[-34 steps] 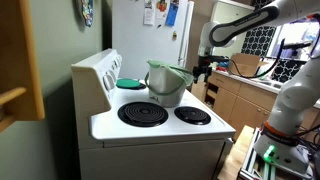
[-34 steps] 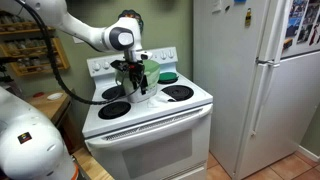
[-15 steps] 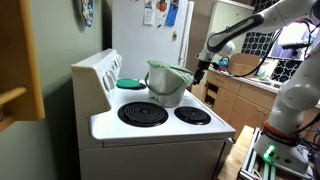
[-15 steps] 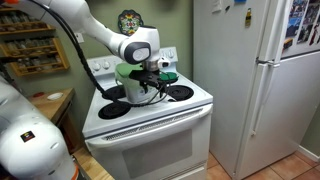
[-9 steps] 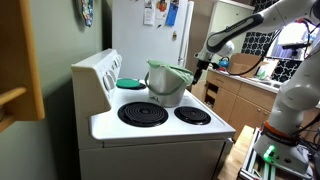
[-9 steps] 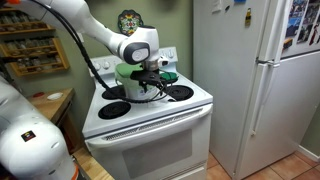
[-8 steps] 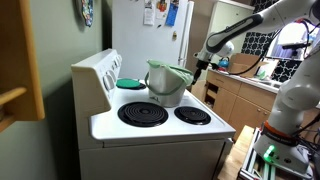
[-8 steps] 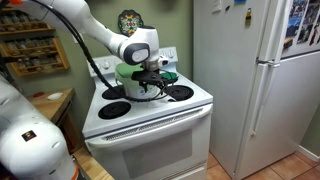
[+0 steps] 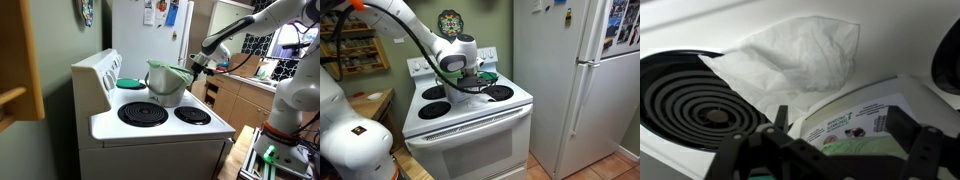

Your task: Pick up the paper towel and use it to wipe the front edge of the stove before putting it back on the stove top

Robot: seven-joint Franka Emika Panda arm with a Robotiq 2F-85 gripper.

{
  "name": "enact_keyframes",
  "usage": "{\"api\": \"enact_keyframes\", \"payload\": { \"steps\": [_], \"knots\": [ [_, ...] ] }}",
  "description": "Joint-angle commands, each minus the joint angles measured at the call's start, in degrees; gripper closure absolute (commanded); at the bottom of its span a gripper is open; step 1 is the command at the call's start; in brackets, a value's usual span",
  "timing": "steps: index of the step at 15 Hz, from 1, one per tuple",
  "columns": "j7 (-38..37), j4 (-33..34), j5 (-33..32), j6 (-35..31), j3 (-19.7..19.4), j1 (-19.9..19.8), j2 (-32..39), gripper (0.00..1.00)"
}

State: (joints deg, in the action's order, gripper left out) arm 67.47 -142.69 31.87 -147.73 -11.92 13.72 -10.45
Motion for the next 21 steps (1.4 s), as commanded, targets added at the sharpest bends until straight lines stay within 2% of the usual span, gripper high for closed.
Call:
{"api": "enact_keyframes", "payload": {
  "steps": [1,6,10,14,15,16,17,21],
  "knots": [
    [14.7,0.1,5.3,0.1,0.4,-1.2,2.7,0.00],
    [25.2,0.9,11.4,-1.3,2.8,-4.7,6.7,0.00],
    [28.7,1.8,17.1,-1.0,5.8,-7.0,9.4,0.00],
    [30.9,3.5,19.0,-2.4,8.7,-8.7,12.3,0.00],
    [31.4,3.8,18.8,-2.6,7.1,-6.9,12.9,0.00],
    [31.0,4.0,17.8,-2.5,9.4,-9.3,13.2,0.13],
    [31.0,4.3,17.0,-2.0,9.6,-9.7,13.5,0.27],
    [29.2,4.2,12.6,-1.9,10.4,-11.2,14.2,0.58]
  ]
}}
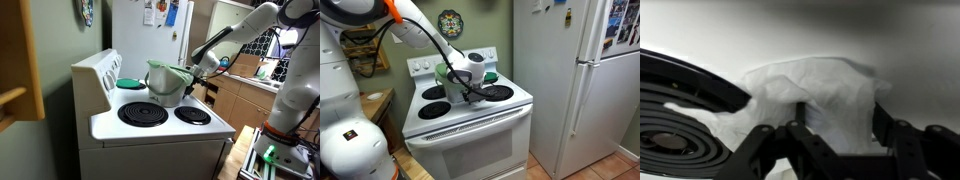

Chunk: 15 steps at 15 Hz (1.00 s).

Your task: Pick up the paper towel and use it to wipe the front edge of the stove before putting it back on the stove top

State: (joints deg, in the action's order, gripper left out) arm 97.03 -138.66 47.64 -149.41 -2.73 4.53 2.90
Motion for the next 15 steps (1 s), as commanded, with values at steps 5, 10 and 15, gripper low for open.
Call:
{"api": "enact_keyframes", "payload": {
  "steps": [5,10,15],
  "knots": [
    [-4.9,-1.3,-11.9,0.0,1.0,-3.4,-1.5,0.85],
    [-13.9,-3.8,-22.2,-1.6,-0.1,-5.5,-4.3,0.97],
    [-29.9,-7.6,-38.7,-12.1,-2.1,-8.4,-6.8,0.97]
  ]
}}
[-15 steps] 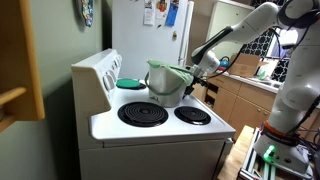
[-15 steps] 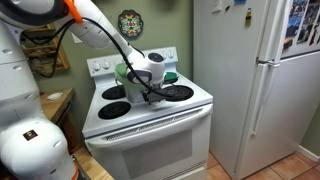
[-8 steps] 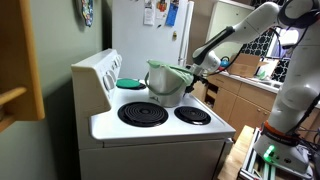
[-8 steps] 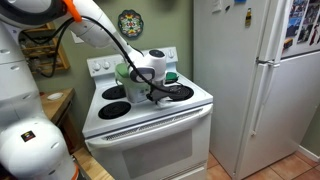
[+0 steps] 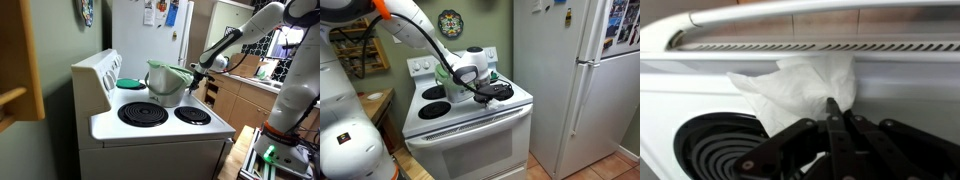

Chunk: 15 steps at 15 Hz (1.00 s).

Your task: Pick up the paper towel and use it to wipe the front edge of the stove before putting it back on the stove top

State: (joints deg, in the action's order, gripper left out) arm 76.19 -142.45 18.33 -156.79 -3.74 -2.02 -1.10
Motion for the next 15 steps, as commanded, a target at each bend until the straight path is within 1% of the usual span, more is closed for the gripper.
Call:
{"api": "enact_keyframes", "payload": {
  "steps": [1,3,5,6,7,8,9,10,14,15],
  "knots": [
    [-13.4,-4.4,-14.1,-5.8,-1.6,-2.8,-2.9,0.97],
    [-20.8,-4.9,-22.0,-6.1,-2.7,-4.6,-2.9,0.97],
    [-25.3,-4.9,-25.7,-5.5,-3.7,-5.7,-2.7,0.96],
    [-26.3,-4.8,-25.1,-5.4,-4.1,-5.7,-2.3,0.97],
    [-25.3,-4.6,-21.5,-4.7,-4.4,-5.2,-2.0,0.96],
    [-26.4,-4.7,-22.5,-5.5,-4.7,-5.5,-1.7,0.97],
    [-24.9,-4.6,-19.8,-4.2,-4.8,-5.0,-1.6,0.97],
    [-25.2,-4.6,-19.6,-3.7,-4.9,-5.0,-1.3,0.97],
    [-23.9,-4.3,-14.7,-0.4,-4.5,-4.7,0.8,0.97],
    [-23.4,-4.2,-13.7,-0.6,-4.3,-4.8,1.6,0.97]
  ]
}}
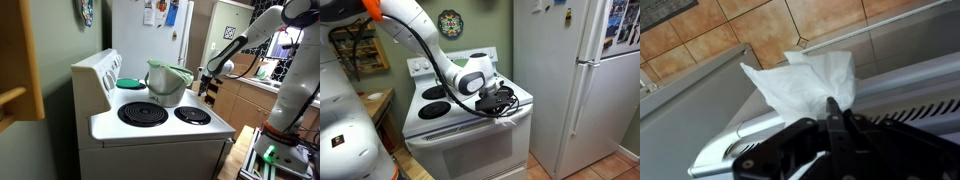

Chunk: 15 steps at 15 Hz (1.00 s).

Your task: Pick up the paper towel and use it to wipe the front edge of the stove before putting it back on the stove top

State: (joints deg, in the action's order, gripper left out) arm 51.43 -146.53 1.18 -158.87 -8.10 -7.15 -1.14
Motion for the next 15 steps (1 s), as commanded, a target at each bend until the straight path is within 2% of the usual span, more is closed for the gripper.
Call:
{"api": "enact_keyframes", "payload": {
  "steps": [1,5,9,11,15],
  "knots": [
    [2.4,0.1,5.1,1.1,0.3,0.3,2.6,0.97],
    [5.2,0.6,10.2,1.9,1.8,-0.3,5.0,0.97],
    [-0.7,1.2,3.8,12.7,1.3,-0.4,4.2,0.96],
    [-1.2,1.3,2.5,17.2,1.4,-0.3,3.3,0.96],
    [1.8,1.3,5.8,24.9,2.4,0.3,1.5,0.97]
  ]
}}
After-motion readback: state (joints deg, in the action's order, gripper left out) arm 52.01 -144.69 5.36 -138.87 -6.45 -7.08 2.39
